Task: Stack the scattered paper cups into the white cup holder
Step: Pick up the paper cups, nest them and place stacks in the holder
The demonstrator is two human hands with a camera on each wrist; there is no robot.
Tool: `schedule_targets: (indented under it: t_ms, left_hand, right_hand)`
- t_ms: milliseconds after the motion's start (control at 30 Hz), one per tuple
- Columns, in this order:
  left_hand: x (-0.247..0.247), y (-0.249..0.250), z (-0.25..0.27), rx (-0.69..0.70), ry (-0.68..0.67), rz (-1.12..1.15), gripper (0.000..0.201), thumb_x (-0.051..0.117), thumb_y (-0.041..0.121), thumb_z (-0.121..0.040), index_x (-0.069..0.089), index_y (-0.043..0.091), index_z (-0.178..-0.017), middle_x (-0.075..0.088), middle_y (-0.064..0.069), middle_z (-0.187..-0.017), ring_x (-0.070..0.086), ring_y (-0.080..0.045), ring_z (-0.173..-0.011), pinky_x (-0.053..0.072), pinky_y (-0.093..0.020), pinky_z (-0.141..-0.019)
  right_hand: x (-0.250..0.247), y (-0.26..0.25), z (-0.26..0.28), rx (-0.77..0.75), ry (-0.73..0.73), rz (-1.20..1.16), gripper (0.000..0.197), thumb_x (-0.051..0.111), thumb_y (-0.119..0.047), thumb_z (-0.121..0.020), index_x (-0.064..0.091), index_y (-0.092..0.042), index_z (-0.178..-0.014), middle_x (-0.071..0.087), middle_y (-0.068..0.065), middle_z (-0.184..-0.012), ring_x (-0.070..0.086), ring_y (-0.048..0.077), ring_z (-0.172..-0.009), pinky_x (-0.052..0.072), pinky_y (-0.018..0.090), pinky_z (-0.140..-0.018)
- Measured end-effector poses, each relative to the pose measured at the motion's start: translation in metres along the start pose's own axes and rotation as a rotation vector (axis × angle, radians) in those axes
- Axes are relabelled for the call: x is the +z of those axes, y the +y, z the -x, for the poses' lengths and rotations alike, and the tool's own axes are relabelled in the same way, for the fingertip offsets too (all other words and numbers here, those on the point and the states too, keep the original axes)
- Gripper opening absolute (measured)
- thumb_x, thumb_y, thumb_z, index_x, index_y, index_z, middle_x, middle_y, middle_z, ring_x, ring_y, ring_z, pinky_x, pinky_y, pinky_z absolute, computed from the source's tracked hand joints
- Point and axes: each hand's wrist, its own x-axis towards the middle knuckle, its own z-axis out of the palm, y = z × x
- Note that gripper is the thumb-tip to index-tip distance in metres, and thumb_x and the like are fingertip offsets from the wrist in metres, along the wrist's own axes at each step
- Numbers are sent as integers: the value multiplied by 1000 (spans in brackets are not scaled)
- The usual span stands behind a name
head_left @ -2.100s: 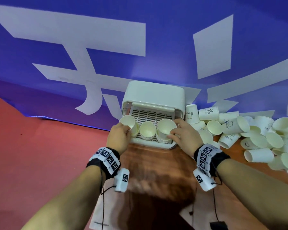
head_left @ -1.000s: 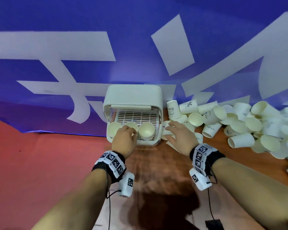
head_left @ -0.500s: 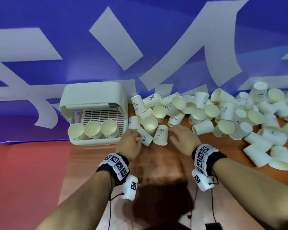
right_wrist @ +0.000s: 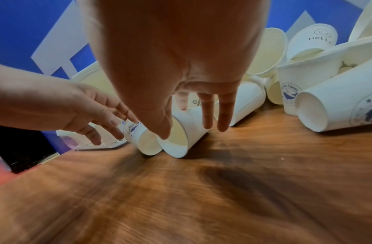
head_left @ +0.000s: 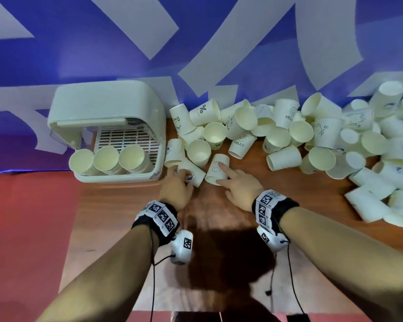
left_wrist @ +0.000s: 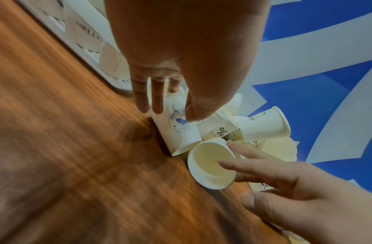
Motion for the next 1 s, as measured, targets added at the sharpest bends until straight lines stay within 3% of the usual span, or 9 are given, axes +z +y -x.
schedule_targets:
  t_ms: [133, 267, 367, 467, 567, 667, 767, 867, 1000]
  left_hand:
    - [5, 4, 3, -23, 42, 90, 31, 58, 12, -84, 62, 10, -115, 51, -9, -119, 60, -26, -97, 48, -38, -92]
    - [-9, 9, 3, -18, 33, 140, 22, 57, 10, -84, 64, 11, -105, 58, -6, -107, 59, -23, -97, 47, -33, -88]
    - [-33, 16, 5, -27, 18, 139, 12, 65, 15, -83, 61, 16, -94, 57, 1, -92, 57, -19, -86, 40, -27, -73]
    - [-59, 19, 8, 4, 54, 119, 16, 67, 22, -84, 53, 19, -91, 57, 3, -81, 56, -18, -76, 37, -28, -66]
    - [-88, 21, 9, 25, 58, 133, 25, 67, 23, -84, 51, 21, -102, 58, 5, -79, 58, -19, -77, 42, -30, -68]
    - [-120, 20, 11, 45, 103, 160, 31, 66, 23, -84, 55, 21, -113, 59, 6, -82, 59, -17, -78, 46, -30, -70]
    - [-150, 13, 15, 80, 195, 115, 22, 65, 22, -86, 63, 18, -108, 56, 7, -78, 56, -16, -79, 41, -27, -71]
    - [-178, -4, 22, 98, 288, 130, 15, 64, 21, -85, 65, 19, -100, 51, 10, -68, 57, -20, -74, 44, -30, -67]
    - [-208, -42, 37, 80, 406, 184, 18, 61, 18, -88, 62, 21, -105, 53, 10, -72, 55, -14, -69, 47, -30, -68]
  right_hand:
    - [-2, 2, 0, 1, 10, -12, 58, 44, -14, -93, 30, -29, -148, -8, -15, -161, 36, 27, -131, 41, 40, -101]
    - [-18, -2, 7, 27, 99, -54, 57, 45, -12, -94, 30, -23, -148, 8, -15, -161, 44, 29, -126, 46, 38, -95]
    - [-40, -11, 15, 22, 177, -59, 50, 48, -29, -96, 38, -20, -145, 27, -12, -155, 45, 21, -127, 46, 35, -95]
    - [-64, -28, 20, 6, 234, -63, 62, 55, -57, -87, 47, -23, -138, 41, -10, -143, 46, 17, -125, 46, 34, -91]
    - [-90, -50, 21, 12, 290, -58, 74, 59, -70, -75, 51, -24, -132, 47, -10, -129, 50, 16, -115, 47, 34, -83]
    - [-113, -74, 17, -6, 357, -43, 77, 62, -73, -70, 53, -23, -128, 50, -9, -120, 51, 16, -110, 47, 34, -82]
    - [-129, -99, 9, -21, 415, -46, 72, 63, -71, -71, 54, -23, -124, 53, -8, -118, 50, 16, -110, 47, 35, -84]
    - [-139, -130, -2, -43, 474, -86, 68, 62, -68, -73, 53, -23, -123, 55, -7, -120, 49, 16, -114, 46, 36, -88]
    - [-139, -175, -21, -92, 496, -187, 72, 64, -64, -75, 45, -27, -133, 54, -5, -131, 50, 17, -120, 46, 37, -95]
